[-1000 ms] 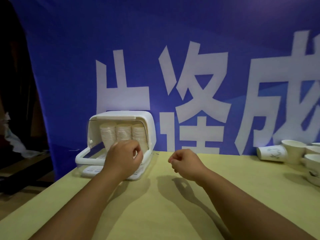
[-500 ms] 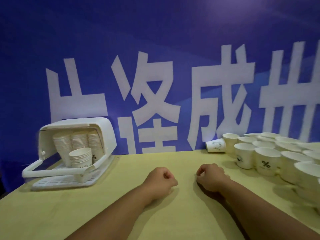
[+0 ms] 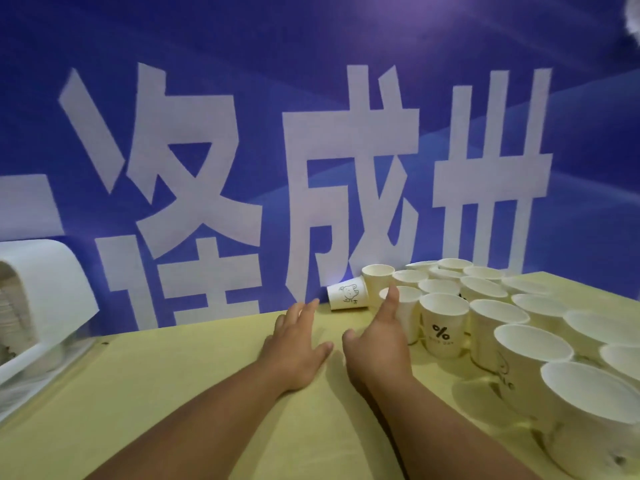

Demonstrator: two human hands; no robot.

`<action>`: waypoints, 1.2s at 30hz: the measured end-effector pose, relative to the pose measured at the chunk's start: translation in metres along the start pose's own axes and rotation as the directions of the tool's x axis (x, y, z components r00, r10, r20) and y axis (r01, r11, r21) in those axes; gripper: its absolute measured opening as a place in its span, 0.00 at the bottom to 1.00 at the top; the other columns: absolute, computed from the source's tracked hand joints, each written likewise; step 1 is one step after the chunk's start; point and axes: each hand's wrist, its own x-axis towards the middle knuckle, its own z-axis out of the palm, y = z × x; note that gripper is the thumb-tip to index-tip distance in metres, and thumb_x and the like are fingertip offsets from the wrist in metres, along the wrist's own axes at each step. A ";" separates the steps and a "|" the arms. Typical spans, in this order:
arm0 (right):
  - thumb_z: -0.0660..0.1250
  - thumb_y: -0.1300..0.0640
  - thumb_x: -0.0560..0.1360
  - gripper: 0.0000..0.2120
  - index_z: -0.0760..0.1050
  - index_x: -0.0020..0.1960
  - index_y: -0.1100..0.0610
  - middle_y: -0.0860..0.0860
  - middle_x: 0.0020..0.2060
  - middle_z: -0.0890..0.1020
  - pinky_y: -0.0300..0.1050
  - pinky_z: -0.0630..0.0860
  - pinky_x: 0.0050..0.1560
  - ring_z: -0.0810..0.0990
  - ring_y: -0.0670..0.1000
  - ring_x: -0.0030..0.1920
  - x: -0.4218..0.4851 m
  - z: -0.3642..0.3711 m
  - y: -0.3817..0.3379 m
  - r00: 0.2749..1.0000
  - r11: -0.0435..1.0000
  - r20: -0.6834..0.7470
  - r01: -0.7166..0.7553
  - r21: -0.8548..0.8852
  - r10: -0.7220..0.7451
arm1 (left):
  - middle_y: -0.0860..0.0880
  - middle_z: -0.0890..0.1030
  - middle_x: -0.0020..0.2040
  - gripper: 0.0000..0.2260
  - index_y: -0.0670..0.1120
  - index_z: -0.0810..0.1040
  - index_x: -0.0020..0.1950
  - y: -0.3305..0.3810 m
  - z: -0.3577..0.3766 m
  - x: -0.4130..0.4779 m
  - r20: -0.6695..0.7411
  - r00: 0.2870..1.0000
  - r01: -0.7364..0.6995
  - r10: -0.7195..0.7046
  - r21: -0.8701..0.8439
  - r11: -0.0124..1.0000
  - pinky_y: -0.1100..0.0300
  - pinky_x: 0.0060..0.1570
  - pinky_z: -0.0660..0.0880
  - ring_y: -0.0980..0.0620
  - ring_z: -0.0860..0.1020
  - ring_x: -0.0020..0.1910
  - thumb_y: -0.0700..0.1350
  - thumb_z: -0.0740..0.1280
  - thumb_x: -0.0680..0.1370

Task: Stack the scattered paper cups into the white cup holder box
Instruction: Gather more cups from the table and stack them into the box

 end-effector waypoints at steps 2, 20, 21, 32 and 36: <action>0.69 0.53 0.75 0.46 0.41 0.80 0.48 0.50 0.50 0.77 0.49 0.79 0.51 0.80 0.53 0.50 0.004 0.002 0.001 1.000 1.000 -0.028 -0.005 -0.006 0.004 | 0.56 0.48 0.84 0.37 0.57 0.45 0.84 0.007 0.006 0.019 -0.007 1.000 -0.019 0.018 -0.008 1.000 0.48 0.77 0.61 0.49 0.50 0.82 0.58 0.65 0.82; 0.68 0.55 0.73 0.19 0.65 0.60 0.55 0.53 0.50 0.79 0.54 0.79 0.53 0.80 0.57 0.51 0.014 0.005 0.004 0.983 0.997 -0.182 -0.019 0.073 0.032 | 0.47 0.62 0.75 0.33 0.51 0.60 0.78 0.032 0.027 0.082 -0.144 0.982 -0.092 0.126 0.222 0.971 0.49 0.72 0.63 0.45 0.61 0.72 0.60 0.68 0.79; 0.68 0.56 0.73 0.18 0.65 0.60 0.55 0.52 0.50 0.79 0.54 0.79 0.53 0.80 0.57 0.51 0.014 0.005 0.004 0.983 0.997 -0.178 -0.022 0.072 0.034 | 0.48 0.62 0.77 0.33 0.51 0.60 0.78 0.032 0.026 0.082 -0.134 0.984 -0.087 0.117 0.205 0.975 0.48 0.73 0.62 0.45 0.61 0.74 0.61 0.68 0.78; 0.68 0.53 0.76 0.10 0.68 0.54 0.52 0.49 0.44 0.77 0.52 0.78 0.50 0.79 0.55 0.49 0.015 -0.001 0.007 0.989 0.998 -0.140 -0.056 0.012 0.057 | 0.49 0.71 0.64 0.24 0.53 0.68 0.71 0.020 0.015 0.066 -0.130 0.991 -0.012 0.035 0.179 0.984 0.52 0.63 0.67 0.47 0.71 0.62 0.61 0.67 0.79; 0.69 0.49 0.77 0.09 0.70 0.52 0.49 0.48 0.45 0.79 0.53 0.80 0.51 0.79 0.53 0.48 0.012 0.002 0.006 0.993 1.000 -0.121 -0.010 0.009 0.011 | 0.51 0.74 0.63 0.24 0.52 0.69 0.71 -0.008 -0.005 0.034 -0.164 0.985 0.063 -0.054 0.048 0.997 0.52 0.60 0.74 0.48 0.73 0.60 0.57 0.70 0.79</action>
